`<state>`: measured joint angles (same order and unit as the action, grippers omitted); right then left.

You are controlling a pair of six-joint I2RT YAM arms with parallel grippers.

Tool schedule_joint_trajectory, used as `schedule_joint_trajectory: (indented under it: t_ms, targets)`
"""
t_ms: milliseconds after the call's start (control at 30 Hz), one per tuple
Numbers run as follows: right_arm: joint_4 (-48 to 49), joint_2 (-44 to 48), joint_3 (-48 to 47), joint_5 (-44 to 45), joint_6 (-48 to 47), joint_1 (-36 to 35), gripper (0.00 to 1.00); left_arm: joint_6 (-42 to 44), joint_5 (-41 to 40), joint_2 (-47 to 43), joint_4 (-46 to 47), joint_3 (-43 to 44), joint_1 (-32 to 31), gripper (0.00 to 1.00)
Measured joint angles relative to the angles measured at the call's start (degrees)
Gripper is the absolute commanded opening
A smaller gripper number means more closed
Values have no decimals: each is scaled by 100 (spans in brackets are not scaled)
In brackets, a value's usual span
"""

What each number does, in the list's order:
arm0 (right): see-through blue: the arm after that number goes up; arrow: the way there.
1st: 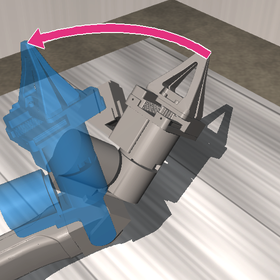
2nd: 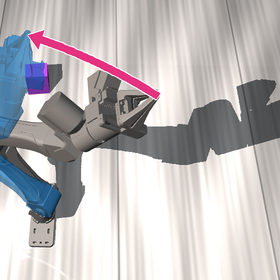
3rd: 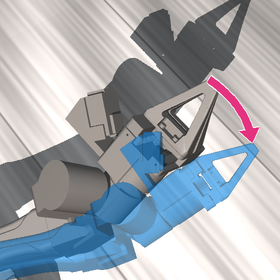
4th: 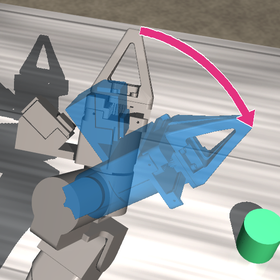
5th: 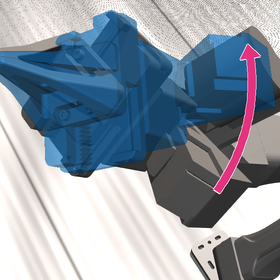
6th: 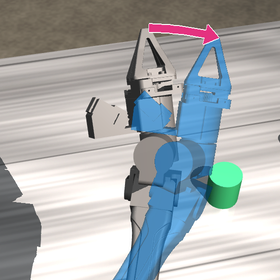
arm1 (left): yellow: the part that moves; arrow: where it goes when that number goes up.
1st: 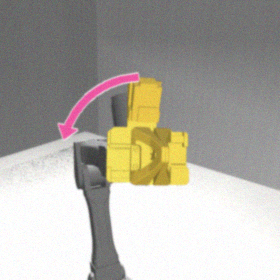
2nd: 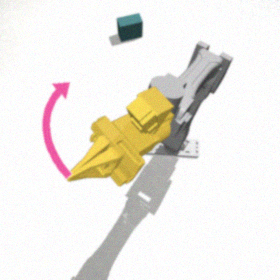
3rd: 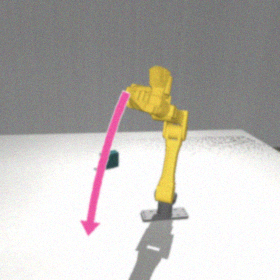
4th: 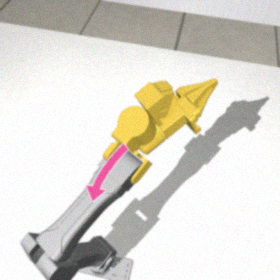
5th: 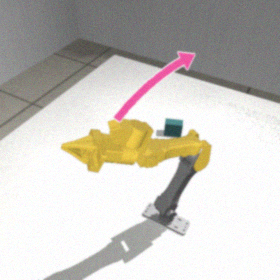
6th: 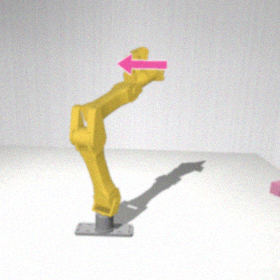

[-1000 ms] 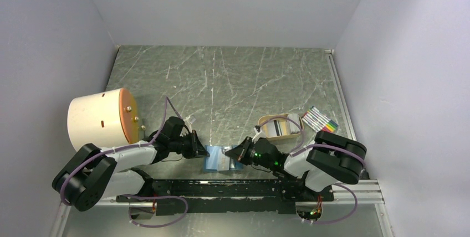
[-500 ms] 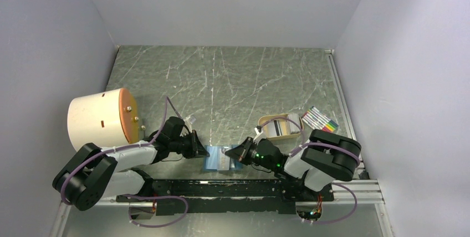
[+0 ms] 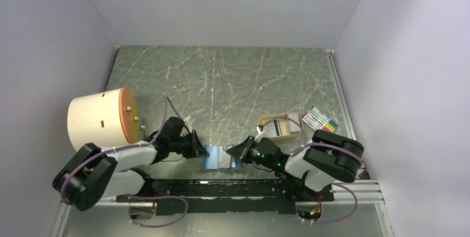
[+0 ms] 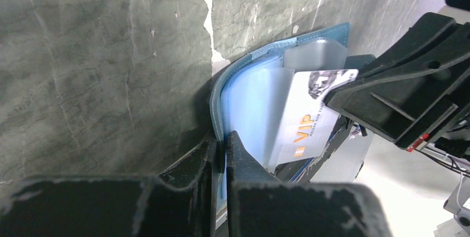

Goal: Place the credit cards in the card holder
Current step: Insert the credit card into the card holder.

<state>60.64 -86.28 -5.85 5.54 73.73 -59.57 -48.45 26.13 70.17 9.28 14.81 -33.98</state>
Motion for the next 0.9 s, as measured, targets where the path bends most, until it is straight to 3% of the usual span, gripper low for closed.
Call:
schedule_joint_trajectory:
  t_ms: [533,900]
  targets:
    - [522,-614,83,-96,164,0,0,-44,-13,-98,33,-63,-4,9]
    - [1425,-1340,42,-293,140,13,0,-42,-22,-96,33,-63,-4,9]
